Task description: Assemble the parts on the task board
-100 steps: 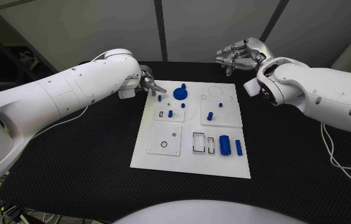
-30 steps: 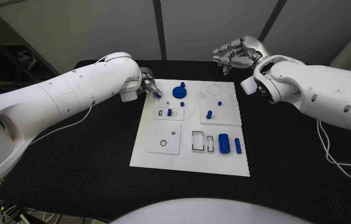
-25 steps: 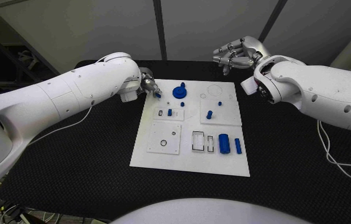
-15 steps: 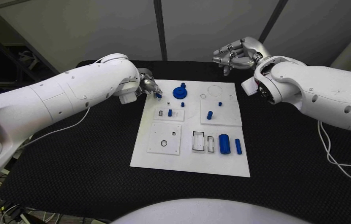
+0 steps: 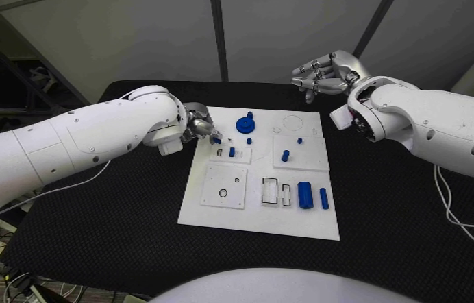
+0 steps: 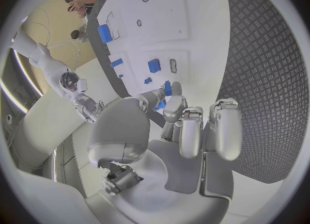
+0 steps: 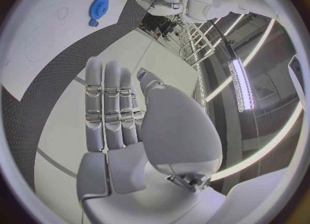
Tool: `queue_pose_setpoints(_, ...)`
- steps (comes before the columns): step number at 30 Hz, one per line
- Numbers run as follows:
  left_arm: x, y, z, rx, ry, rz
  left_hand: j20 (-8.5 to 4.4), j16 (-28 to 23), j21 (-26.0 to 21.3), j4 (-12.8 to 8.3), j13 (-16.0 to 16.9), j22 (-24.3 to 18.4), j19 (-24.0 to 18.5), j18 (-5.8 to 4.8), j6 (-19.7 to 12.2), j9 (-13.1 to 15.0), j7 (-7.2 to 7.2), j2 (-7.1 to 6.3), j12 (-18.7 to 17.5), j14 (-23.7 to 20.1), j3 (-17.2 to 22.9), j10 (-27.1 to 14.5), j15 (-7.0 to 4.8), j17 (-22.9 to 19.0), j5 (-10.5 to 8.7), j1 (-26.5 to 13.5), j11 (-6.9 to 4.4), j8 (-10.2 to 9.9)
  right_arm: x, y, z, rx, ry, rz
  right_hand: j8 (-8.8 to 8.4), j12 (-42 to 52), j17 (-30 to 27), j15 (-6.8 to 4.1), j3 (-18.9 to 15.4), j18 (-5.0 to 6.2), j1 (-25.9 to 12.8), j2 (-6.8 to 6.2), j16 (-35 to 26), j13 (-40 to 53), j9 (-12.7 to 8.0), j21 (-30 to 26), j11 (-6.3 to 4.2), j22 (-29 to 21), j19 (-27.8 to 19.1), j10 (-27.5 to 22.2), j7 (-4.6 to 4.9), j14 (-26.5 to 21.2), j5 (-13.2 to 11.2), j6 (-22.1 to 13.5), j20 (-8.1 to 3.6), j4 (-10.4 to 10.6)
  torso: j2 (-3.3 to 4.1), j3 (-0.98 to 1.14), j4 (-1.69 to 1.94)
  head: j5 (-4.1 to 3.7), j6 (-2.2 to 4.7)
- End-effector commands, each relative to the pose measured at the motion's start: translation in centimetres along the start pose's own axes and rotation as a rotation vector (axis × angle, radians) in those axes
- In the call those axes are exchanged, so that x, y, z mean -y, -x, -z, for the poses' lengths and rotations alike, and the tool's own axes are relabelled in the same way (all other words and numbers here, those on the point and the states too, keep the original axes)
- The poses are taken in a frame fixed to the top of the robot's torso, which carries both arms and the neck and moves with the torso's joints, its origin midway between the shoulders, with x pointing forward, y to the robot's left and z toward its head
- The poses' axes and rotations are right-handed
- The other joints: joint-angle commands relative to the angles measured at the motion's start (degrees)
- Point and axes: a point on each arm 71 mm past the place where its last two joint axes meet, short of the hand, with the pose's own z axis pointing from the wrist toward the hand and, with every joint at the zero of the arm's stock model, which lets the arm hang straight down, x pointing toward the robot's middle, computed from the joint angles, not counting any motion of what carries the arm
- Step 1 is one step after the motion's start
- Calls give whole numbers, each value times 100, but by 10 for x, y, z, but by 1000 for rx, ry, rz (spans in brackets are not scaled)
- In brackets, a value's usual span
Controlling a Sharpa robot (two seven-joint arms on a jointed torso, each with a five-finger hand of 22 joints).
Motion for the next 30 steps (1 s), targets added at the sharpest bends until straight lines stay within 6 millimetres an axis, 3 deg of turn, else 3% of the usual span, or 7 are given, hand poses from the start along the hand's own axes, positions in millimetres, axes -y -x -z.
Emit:
queue_pose_setpoints(1, 1, -6, 4, 36, -20, -10, -25, 14, 26, -773, 7, 711, 184, -114, 35, 9, -30, -14, 28, 593, 801, 52, -22, 1508, 30, -55, -4, 45, -1, 0, 0, -7, 3, -1, -15, -24, 16, -3, -10, 64, -23, 19, -27, 13, 0, -18, 8, 3, -42, -29, 1, -22, 42, -42, -15, 26, 5, -6, -4, 16, 1)
queue_pose_setpoints(10, -4, -22, 7, 39, -22, -26, -33, 14, 31, -816, 8, 721, 191, -116, 61, 16, -36, -43, 30, 593, 877, 84, -33, 1508, 78, -80, -14, 73, 0, 1, 1, -6, 1, -1, -15, -24, 17, -4, -9, 64, -17, 18, -29, 15, 1, -18, 7, 3, -43, -30, 1, -21, 47, -43, -15, 23, 11, -1, -17, 33, 3)
queue_pose_setpoints(30, -6, -28, 6, 9, -10, -62, -43, 14, 51, -862, 29, 747, 207, -122, 86, 23, -47, -86, 49, 593, 960, 134, -45, 1508, 140, -126, -26, 106, 0, 1, 1, -6, 0, -1, -15, -24, 17, -4, -9, 64, -17, 18, -29, 15, 1, -18, 7, 3, -43, -30, 1, -21, 47, -43, -15, 23, 17, -6, -17, 31, -49)
